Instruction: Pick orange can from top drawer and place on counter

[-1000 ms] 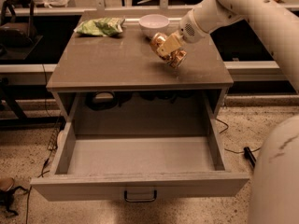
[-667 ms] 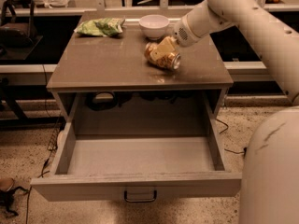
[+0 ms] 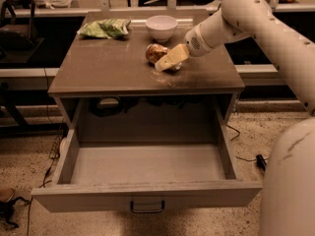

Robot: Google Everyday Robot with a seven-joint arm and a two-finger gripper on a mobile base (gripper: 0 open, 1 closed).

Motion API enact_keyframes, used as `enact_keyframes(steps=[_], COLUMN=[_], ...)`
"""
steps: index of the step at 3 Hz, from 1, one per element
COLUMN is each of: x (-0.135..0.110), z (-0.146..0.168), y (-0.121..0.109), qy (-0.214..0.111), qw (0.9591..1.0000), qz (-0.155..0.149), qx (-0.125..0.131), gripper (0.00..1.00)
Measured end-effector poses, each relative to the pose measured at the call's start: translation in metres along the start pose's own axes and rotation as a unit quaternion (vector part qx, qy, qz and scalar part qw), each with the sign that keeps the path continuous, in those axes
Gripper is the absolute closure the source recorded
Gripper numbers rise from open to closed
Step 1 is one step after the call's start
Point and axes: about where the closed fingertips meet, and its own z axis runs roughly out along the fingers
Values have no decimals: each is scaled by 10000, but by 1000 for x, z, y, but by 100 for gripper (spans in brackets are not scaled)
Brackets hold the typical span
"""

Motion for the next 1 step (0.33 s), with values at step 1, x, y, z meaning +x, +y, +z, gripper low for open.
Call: enact_keyframes(steps=[1], x=[38], z=[-42], y=[-7], qy=[-25], qw=[9997], qz=[76], qx=[230], gripper=[0])
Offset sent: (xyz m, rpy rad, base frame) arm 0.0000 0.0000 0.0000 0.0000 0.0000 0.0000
